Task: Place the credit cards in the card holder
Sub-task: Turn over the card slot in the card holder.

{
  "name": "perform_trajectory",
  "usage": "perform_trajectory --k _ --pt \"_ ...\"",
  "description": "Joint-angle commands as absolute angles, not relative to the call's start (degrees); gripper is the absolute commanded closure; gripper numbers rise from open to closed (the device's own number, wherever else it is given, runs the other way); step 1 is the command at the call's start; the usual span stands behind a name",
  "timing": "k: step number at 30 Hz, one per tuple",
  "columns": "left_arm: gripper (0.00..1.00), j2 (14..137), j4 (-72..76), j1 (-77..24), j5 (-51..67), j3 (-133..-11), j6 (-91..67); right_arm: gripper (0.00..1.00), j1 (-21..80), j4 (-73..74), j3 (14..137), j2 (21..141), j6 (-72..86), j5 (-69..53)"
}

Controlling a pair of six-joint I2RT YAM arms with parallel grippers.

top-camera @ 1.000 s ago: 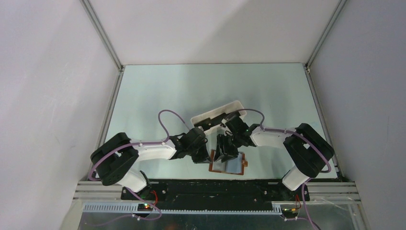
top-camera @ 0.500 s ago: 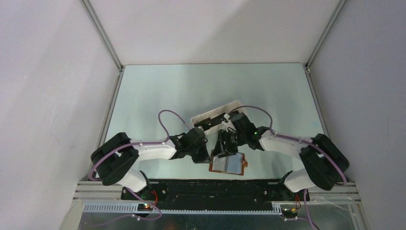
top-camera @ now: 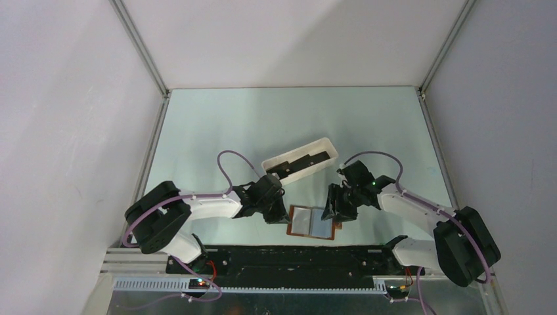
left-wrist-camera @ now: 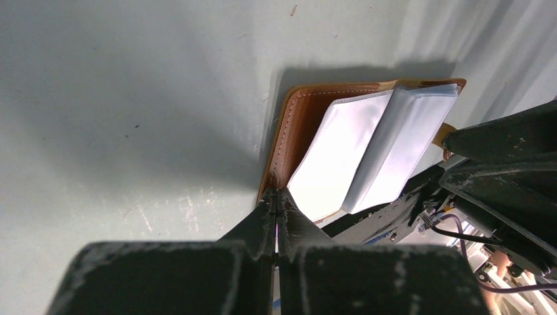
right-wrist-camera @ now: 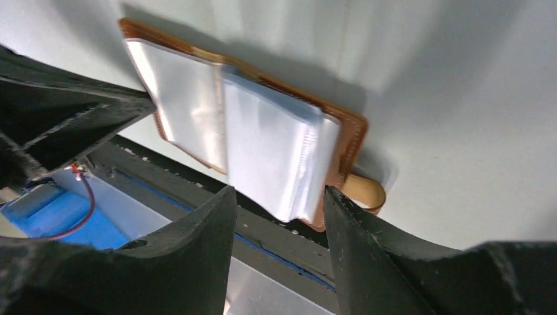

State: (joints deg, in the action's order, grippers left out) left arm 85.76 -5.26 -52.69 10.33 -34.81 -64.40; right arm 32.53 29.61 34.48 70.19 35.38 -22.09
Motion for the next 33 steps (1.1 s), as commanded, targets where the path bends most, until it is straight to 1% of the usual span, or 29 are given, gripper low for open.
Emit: perform_trajectory --k 1,8,16,22,25,33 --pt "1.00 86.7 -6.3 -52.6 9.5 -35.1 -63.4 0.44 31.0 32.5 33.3 70.1 32.4 -20.6" --pt "1.00 86.9 -6.2 -52.6 9.6 -35.1 -63.4 0.45 30.9 28.0 33.0 72.5 33.4 -24.3" --pt "1.00 87.0 -6.3 -52.6 9.7 -35.2 -63.3 0.47 31.2 33.0 33.7 67.3 33.0 -17.8" --pt "1.00 87.1 -6.3 -52.6 9.7 -35.2 -63.4 0.52 32.1 32.5 34.1 65.5 33.4 -19.4" --pt "1.00 87.1 -6.3 -52.6 9.7 -35.2 -63.4 0.54 32.5 31.1 34.1 66.6 34.1 -20.2" --pt "1.00 87.2 -6.2 -52.7 9.7 -35.2 -63.3 0.54 33.4 26.6 34.2 71.8 35.7 -22.5"
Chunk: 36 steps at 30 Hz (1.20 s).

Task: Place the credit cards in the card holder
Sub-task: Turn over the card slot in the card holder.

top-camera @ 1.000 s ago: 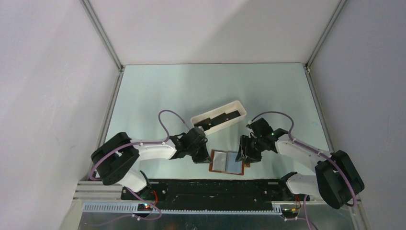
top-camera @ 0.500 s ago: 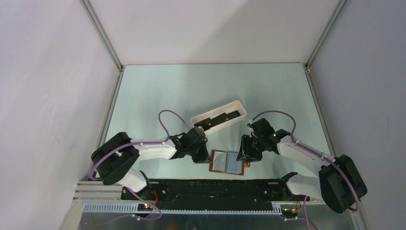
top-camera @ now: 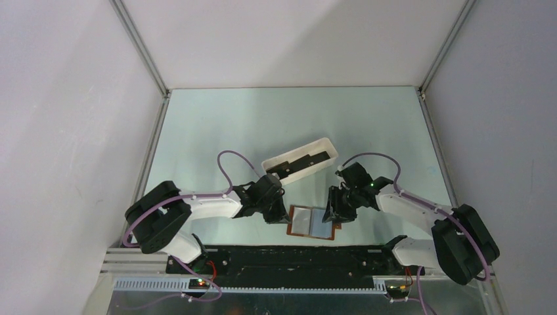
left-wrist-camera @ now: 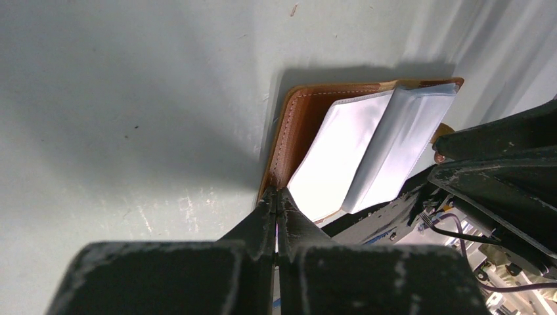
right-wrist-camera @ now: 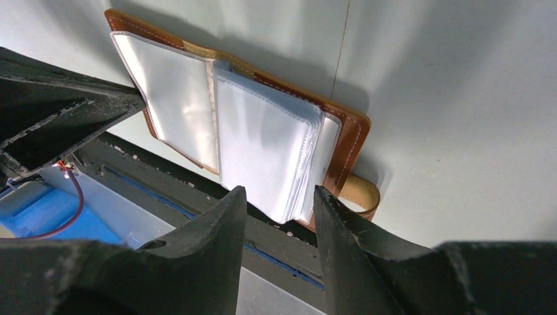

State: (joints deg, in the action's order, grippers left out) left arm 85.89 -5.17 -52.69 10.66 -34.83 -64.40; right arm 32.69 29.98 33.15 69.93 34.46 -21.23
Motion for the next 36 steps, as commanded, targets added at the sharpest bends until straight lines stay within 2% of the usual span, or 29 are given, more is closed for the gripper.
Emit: perform_trajectory --k 1,14,16,24,26,28,33,35,36 --pt "1.00 87.2 -6.2 -52.6 9.7 -35.2 -63.4 0.54 33.6 26.2 34.2 72.5 35.8 -22.7" --pt "1.00 87.6 -6.2 -52.7 9.9 -35.2 -63.2 0.58 34.9 22.9 34.2 76.1 36.6 -24.1" --pt "1.00 87.6 -6.3 -52.7 9.9 -35.2 -63.2 0.62 35.3 22.3 34.4 75.9 36.8 -24.8" --pt "1.00 87.9 -6.2 -52.7 10.0 -35.3 -63.1 0.87 37.5 25.7 38.3 74.3 36.7 -23.3" --pt "1.00 88.0 -6.2 -52.6 10.1 -35.3 -63.1 0.96 37.8 26.4 39.1 74.2 36.5 -23.0" --pt "1.00 88.0 -6.3 -52.6 10.1 -35.3 -63.2 1.00 38.1 26.4 39.5 74.2 36.5 -23.2" --pt "1.00 87.9 -6.2 -52.7 10.0 -35.2 -63.1 0.98 38.9 22.8 40.1 75.3 37.0 -26.7" --pt "1.00 87.7 -6.3 -52.7 9.9 -35.2 -63.1 0.89 39.0 20.7 40.3 76.6 37.0 -29.1" --pt "1.00 87.4 -6.2 -52.7 9.8 -35.2 -63.1 0.80 39.0 19.4 40.3 77.0 37.3 -29.9"
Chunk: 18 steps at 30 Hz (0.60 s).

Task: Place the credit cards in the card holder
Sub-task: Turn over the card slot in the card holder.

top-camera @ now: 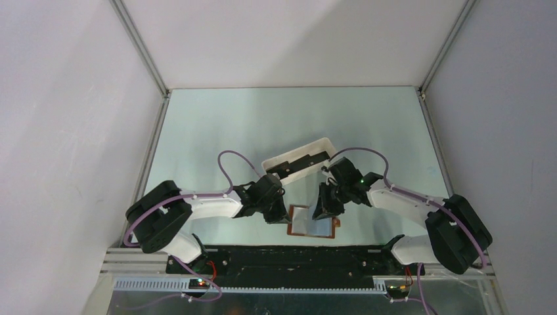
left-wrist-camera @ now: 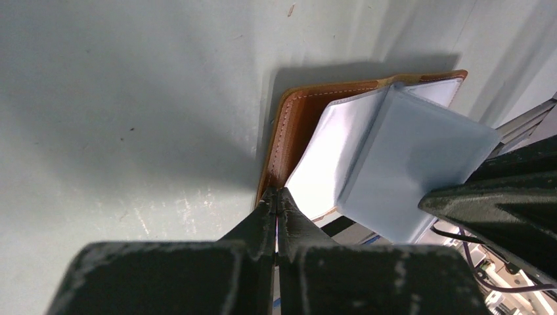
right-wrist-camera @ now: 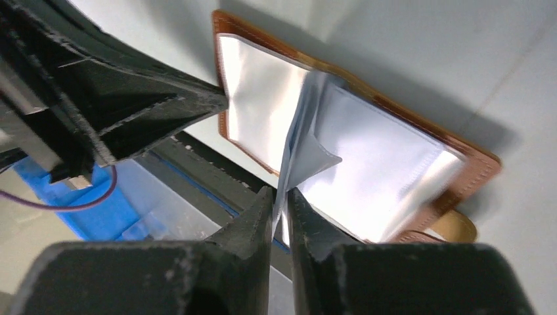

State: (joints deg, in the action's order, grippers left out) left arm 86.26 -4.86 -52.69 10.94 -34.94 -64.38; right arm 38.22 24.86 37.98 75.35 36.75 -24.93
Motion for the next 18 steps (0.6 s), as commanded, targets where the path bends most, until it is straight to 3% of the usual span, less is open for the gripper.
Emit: perform_trajectory --k 1,6,18 --pt "1.00 87.3 -6.2 -52.7 9.8 -35.2 -63.0 0.76 39.2 18.9 40.4 77.7 37.3 -30.9" --pt "1.00 86.8 -6.2 -52.7 9.6 -35.2 -62.9 0.53 39.6 16.4 40.7 78.2 37.7 -33.1" --pt "1.00 86.8 -6.2 -52.7 9.7 -35.2 -62.7 0.45 39.9 19.7 41.1 77.8 35.8 -30.3"
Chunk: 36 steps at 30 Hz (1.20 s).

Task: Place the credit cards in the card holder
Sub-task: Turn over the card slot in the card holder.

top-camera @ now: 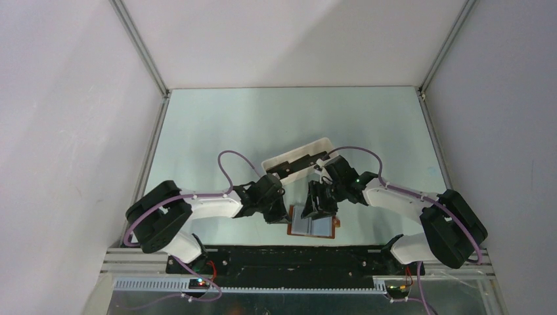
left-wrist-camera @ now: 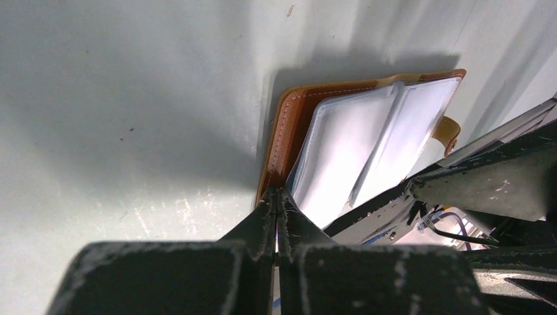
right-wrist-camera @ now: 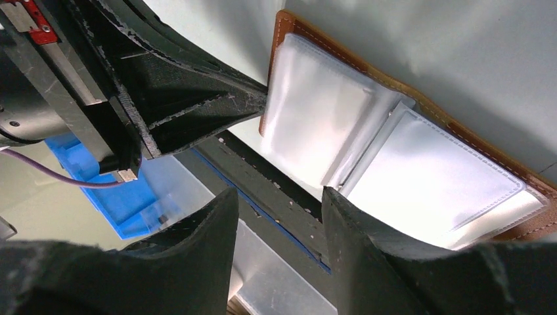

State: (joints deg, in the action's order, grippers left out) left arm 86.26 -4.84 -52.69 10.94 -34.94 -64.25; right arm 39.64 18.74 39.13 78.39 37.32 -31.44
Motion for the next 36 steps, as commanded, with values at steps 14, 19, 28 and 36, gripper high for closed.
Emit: perform_trajectory --k 14,19,28,36 --pt "0.54 69.0 -11.9 -52.6 -0.6 -34.7 -62.3 0.34 37.2 17.6 45.2 75.2 34.4 -29.3" --pt "0.35 59.1 -12.5 -49.4 -4.6 -35.5 -61.2 0.27 32.2 18.0 52.2 77.0 31.1 -28.5" --pt "0.32 62.1 -14.5 -31.3 5.4 -42.7 -52.9 0.28 28.8 25.0 73.3 96.2 23.6 -28.3" --pt "0.39 76.3 -18.0 -24.7 7.3 -50.2 -48.8 0.40 29.2 32.8 90.5 113.6 20.2 -26.7"
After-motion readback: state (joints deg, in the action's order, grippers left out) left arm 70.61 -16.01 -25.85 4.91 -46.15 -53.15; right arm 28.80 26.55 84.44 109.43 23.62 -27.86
